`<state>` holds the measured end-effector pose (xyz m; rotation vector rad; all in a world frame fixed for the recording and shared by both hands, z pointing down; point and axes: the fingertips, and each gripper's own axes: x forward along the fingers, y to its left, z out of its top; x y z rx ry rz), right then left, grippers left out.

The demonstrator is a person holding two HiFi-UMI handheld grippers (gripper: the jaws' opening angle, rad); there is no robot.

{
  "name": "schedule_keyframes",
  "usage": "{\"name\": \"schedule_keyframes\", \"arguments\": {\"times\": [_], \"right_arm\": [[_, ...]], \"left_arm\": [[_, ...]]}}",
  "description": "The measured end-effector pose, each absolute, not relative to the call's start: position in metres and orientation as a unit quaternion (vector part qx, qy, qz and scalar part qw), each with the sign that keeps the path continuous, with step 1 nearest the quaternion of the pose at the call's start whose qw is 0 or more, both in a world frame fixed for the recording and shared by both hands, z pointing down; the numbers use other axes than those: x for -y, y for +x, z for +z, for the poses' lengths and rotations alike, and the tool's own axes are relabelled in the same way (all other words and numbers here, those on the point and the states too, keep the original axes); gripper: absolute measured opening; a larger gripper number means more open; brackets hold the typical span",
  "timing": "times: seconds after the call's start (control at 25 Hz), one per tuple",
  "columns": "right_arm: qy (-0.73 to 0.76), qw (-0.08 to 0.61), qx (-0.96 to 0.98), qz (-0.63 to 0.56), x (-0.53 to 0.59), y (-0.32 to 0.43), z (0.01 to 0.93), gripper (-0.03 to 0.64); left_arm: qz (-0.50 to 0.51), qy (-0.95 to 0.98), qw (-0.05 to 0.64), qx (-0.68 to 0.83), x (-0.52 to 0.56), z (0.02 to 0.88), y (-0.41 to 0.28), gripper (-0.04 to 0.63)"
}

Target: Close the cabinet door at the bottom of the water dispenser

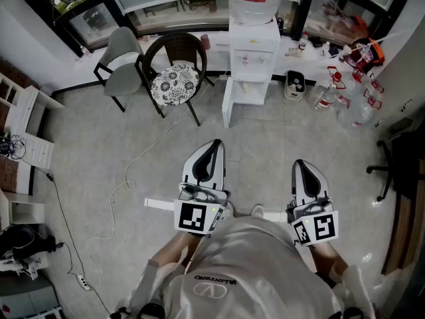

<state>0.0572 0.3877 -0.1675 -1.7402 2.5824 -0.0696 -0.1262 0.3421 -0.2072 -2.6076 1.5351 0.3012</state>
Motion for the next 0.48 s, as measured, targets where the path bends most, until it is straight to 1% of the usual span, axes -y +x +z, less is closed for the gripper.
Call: {"name": "schedule_keyframes", "arguments": {"times": [0.48], "right_arm": [[-0.563, 0.019, -0.826, -0.02, -0.378, 0.024, -0.168, 0.017]], "left_arm": [[0.102, -0.857, 0.039, -0.503, -0.333, -0.199, -0.162, 0.008]]}}
